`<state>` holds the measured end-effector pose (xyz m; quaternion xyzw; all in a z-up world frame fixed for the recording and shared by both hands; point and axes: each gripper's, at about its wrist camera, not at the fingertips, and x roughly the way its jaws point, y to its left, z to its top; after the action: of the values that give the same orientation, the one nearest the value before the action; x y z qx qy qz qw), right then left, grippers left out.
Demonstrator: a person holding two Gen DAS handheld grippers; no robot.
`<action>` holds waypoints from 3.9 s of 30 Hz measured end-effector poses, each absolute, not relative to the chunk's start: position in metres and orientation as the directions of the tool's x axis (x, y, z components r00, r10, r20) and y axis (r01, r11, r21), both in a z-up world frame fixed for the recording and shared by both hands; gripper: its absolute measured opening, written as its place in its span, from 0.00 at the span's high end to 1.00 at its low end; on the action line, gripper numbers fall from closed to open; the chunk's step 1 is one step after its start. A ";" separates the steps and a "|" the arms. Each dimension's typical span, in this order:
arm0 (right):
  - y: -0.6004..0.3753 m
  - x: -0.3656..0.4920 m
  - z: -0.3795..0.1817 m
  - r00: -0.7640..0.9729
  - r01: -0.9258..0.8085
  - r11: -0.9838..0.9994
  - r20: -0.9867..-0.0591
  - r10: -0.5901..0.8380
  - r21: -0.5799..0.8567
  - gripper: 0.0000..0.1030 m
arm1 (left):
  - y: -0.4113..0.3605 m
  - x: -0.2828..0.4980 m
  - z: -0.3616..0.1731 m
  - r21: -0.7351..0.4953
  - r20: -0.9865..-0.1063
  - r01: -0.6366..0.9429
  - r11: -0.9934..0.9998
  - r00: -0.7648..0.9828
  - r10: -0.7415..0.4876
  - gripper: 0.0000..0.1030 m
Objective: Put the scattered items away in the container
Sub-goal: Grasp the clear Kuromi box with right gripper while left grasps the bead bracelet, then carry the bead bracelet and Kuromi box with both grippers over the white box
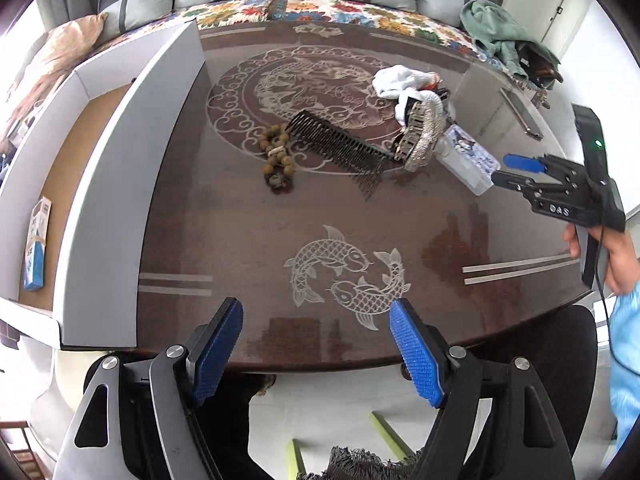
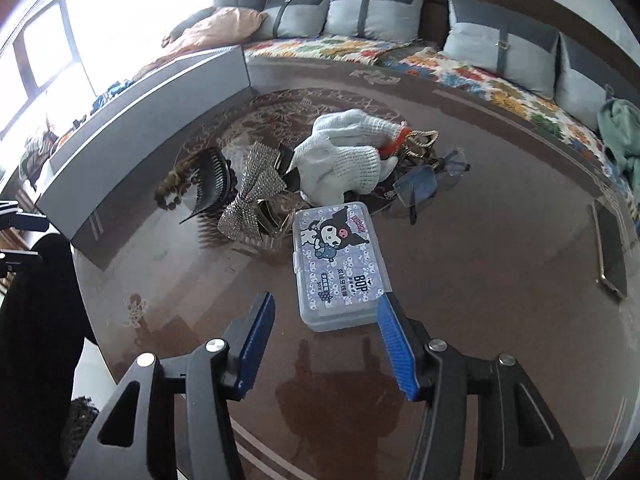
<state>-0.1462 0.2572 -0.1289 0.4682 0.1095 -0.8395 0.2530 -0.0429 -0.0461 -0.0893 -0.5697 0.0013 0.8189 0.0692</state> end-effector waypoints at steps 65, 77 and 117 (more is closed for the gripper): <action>0.275 -0.099 -0.118 -0.487 0.297 -0.888 -0.745 -0.456 0.350 0.40 | -0.075 -0.217 -0.158 -0.045 -0.968 -0.098 -0.994 -0.243 0.068 0.89; 0.276 -0.088 -0.110 -0.529 0.258 -0.898 -0.726 -0.439 0.355 0.40 | -0.074 -0.158 -0.115 -0.134 -0.924 -0.123 -0.983 -0.343 0.169 0.90; 0.111 -0.044 -0.052 -0.470 0.442 -0.844 -0.723 -0.507 0.305 0.40 | -0.134 -0.043 -0.033 -0.243 -0.819 -0.092 -0.966 -0.514 0.255 0.90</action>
<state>-0.0442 0.1106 -0.0518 0.4341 -0.0377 -0.8564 0.2770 -0.0428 -0.1339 -0.0326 -0.4827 -0.0845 0.8660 0.1000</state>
